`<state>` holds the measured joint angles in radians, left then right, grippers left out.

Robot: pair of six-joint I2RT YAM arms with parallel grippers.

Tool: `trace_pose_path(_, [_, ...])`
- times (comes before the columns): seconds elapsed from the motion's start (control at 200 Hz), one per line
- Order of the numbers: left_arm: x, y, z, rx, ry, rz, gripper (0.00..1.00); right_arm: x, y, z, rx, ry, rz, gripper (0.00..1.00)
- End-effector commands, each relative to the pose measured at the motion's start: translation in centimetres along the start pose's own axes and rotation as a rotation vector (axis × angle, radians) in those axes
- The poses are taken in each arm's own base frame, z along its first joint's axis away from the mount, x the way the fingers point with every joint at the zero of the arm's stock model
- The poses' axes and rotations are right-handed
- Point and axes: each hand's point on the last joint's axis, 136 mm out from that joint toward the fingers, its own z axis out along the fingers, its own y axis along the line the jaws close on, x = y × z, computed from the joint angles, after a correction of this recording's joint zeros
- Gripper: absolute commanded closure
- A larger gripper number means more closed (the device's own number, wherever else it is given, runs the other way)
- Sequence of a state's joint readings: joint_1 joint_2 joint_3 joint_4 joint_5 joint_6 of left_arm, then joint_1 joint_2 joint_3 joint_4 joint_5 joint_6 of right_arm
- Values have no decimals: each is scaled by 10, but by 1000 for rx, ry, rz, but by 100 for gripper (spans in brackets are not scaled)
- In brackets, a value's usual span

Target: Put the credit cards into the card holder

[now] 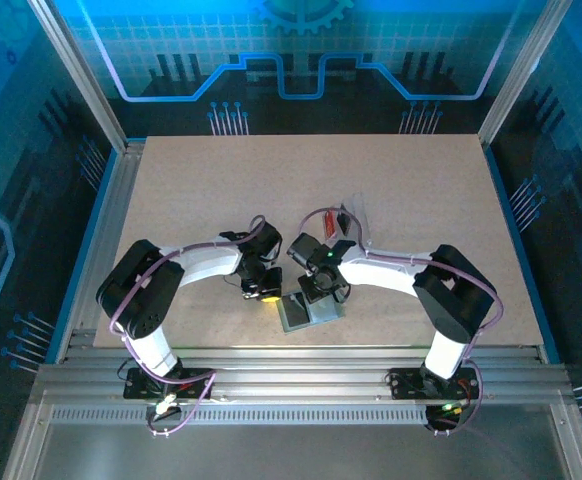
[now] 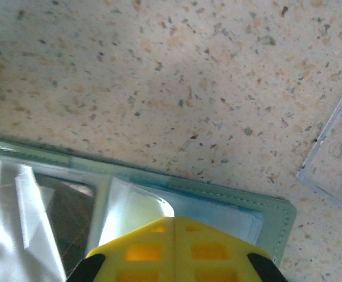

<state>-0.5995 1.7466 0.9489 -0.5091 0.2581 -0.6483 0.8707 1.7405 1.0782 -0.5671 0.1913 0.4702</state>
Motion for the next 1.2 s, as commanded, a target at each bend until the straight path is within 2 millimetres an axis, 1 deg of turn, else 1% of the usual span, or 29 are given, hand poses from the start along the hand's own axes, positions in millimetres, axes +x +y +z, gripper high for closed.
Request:
trace_pose_path(0.0, [-24, -37, 43, 112, -99, 120, 92, -3, 21, -26, -84, 3, -19, 100])
trace_pose_path(0.145, [-23, -39, 44, 124, -96, 115, 92, -1, 44, -20, -197, 52, 1, 99])
trace_pose_path(0.19, [-24, -40, 44, 126, -98, 115, 92, -1, 51, -17, -231, 65, 9, 95])
trace_pose_path(0.255, [-22, -40, 45, 128, -95, 115, 92, -1, 59, -13, -269, 82, 29, 87])
trace_pose_path(0.33, [-21, -40, 44, 132, -97, 110, 92, -2, 68, -11, -336, 88, 60, 84])
trace_pose_path(0.38, [-21, -39, 44, 133, -97, 108, 92, -4, 70, -9, -369, 89, 90, 79])
trace_pose_path(0.47, [-20, -38, 44, 135, -98, 100, 91, -6, 73, -8, -418, 88, 133, 73])
trace_pose_path(0.55, [-19, -39, 45, 143, -99, 93, 91, -7, 79, -10, -481, 79, 157, 66])
trace_pose_path(0.61, [-19, -38, 44, 147, -96, 87, 89, -7, 84, -14, -518, 72, 159, 64])
trace_pose_path(0.675, [-19, -41, 43, 156, -98, 88, 89, -7, 82, -16, -508, 63, 161, 64])
trace_pose_path(0.73, [-18, -42, 40, 165, -99, 87, 88, -5, 75, -16, -459, 60, 155, 64])
trace_pose_path(0.805, [-19, -45, 34, 189, -103, 82, 86, -4, 75, -21, -460, 49, 135, 59])
trace_pose_path(0.88, [-19, -47, 26, 210, -108, 74, 83, -6, 78, -31, -491, 30, 109, 56])
trace_pose_path(0.956, [-21, -45, 19, 224, -117, 65, 81, -12, 83, -46, -542, -3, 90, 52])
trace_pose_path(1.026, [-22, -44, 12, 246, -122, 55, 80, -19, 83, -58, -583, -29, 90, 50])
trace_pose_path(1.096, [-23, -43, 5, 272, -127, 43, 78, -23, 78, -66, -585, -47, 90, 48])
trace_pose_path(1.191, [-24, -39, -6, 292, -138, 33, 77, -21, 65, -66, -529, -46, 99, 48])
